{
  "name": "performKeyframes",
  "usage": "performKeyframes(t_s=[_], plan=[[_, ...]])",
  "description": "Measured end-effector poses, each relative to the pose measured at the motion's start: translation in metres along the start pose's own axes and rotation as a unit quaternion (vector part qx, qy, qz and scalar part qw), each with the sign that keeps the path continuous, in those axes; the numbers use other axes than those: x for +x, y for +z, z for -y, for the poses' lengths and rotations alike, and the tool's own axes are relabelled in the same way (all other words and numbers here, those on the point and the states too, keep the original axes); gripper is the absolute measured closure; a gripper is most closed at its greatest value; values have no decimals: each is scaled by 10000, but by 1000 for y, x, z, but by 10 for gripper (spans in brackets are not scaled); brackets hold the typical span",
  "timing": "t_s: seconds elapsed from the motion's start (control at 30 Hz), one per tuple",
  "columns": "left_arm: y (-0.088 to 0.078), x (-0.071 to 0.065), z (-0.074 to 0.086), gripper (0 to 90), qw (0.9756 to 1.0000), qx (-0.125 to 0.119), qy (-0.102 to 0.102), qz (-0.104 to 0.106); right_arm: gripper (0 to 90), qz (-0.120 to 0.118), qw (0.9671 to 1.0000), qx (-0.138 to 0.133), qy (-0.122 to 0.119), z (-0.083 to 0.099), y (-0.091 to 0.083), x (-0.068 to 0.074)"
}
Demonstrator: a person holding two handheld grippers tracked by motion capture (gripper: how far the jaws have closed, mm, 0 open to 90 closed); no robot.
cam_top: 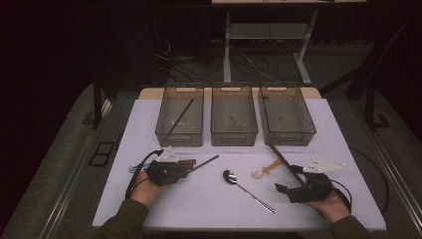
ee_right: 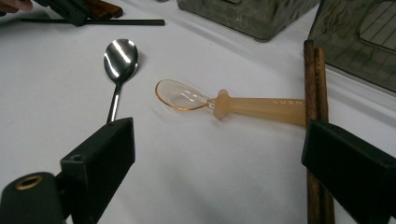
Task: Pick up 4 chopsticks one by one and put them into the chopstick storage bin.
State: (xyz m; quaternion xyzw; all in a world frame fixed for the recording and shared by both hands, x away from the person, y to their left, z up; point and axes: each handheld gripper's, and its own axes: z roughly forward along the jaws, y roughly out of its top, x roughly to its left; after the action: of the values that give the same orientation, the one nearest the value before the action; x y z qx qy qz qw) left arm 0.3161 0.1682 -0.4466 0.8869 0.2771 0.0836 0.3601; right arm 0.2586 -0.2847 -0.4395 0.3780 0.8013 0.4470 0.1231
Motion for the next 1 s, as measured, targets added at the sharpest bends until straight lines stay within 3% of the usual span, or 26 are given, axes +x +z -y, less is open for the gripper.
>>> performKeyframes(t_s=[0.53, 0.77, 1.0], plan=[[0, 2, -1, 857, 9999, 23, 68, 119, 94, -6, 10000, 8, -6, 0, 0, 0], [0, 1, -1, 858, 9999, 10, -49, 163, 94, -21, 10000, 10, -16, 0, 0, 1], [-2, -5, -5, 858, 9998, 32, -29, 215, 94, -41, 10000, 23, -24, 0, 1, 1]])
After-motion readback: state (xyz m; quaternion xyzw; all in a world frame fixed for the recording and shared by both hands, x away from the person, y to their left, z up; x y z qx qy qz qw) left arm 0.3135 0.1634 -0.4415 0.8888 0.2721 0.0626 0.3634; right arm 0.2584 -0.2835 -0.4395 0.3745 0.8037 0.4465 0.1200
